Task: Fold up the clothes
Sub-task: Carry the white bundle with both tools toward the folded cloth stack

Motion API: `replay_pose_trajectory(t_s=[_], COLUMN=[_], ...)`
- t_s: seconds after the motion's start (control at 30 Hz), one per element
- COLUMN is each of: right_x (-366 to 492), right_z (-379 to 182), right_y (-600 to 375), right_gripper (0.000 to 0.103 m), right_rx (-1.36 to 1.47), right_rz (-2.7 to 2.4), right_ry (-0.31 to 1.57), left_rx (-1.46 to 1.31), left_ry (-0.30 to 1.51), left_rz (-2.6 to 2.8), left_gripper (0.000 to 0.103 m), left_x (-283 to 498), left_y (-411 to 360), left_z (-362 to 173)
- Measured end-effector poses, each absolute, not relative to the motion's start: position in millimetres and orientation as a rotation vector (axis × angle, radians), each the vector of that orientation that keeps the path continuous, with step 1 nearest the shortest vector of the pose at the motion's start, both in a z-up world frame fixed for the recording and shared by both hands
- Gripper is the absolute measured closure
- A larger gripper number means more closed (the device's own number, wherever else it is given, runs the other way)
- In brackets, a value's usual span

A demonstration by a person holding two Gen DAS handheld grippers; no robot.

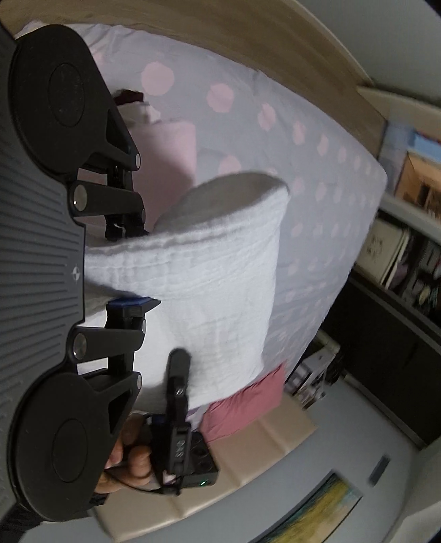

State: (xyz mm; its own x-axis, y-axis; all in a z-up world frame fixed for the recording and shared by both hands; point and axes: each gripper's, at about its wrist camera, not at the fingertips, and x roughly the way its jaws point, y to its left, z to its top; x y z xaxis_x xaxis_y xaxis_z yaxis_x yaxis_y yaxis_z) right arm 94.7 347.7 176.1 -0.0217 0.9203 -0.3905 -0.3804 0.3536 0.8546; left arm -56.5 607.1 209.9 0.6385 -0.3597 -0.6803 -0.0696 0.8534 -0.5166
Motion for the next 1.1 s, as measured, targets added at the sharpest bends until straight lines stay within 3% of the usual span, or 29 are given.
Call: replay_pose_trajectory(t_s=[0.3,0.5,0.63,0.77,1.03,1.1], right_x=[117,118,105,82,58,49], right_z=[95,84,100,128,171,179], right_y=[368,366,351,332,284,291], right_gripper=[0.060,0.053,0.044,0.032,0.032,0.042], right_rx=[0.618,0.586,0.507,0.360,0.294,0.258], right_rz=[1.066,1.116,1.152,1.149,0.952,0.929], right_ry=[1.282,1.237,1.139,0.973,0.608,0.521], left_rx=[-0.636,-0.666,-0.626,-0.577,-0.334,-0.302], left_ry=[0.948,0.960,0.902,0.841,0.631,0.585], left_rz=[-0.136,-0.109,-0.055,0.015,0.322,0.323], left_gripper=[0.077,0.065,0.057,0.056,0.048,0.047], left_x=[-48,-51,-65,-82,-105,-101], left_y=[646,651,648,644,608,593], left_z=[132,98,117,142,183,182])
